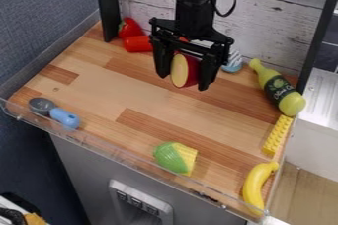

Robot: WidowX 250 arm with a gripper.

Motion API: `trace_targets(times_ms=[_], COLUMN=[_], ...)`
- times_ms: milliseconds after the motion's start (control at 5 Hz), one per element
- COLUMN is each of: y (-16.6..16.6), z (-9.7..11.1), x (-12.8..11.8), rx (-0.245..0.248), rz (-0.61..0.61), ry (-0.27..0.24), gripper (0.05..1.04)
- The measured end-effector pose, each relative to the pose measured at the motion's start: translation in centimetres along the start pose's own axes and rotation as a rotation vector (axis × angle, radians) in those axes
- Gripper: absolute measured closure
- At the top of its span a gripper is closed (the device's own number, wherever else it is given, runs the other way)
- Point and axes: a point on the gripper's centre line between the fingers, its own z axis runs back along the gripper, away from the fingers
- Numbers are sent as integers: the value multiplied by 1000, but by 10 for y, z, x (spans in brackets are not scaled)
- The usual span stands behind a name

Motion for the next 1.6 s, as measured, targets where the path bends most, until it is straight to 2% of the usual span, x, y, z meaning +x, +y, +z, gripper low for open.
trace_targets(times_ms=[200, 400, 600, 1000, 1200, 1400, 1600], y=[9, 25, 42, 75, 87, 91, 93], z=[-3, -1, 2, 1, 2, -13, -31], x=[11, 30, 49, 70, 83, 91, 98], rx=[-10, -27, -34, -63, -78, -83, -79], rz=[104, 288, 505, 939, 1016, 971, 833], ry=[18, 20, 16, 28, 22, 42, 32], gripper=[94, 95, 95, 95, 95, 94, 93])
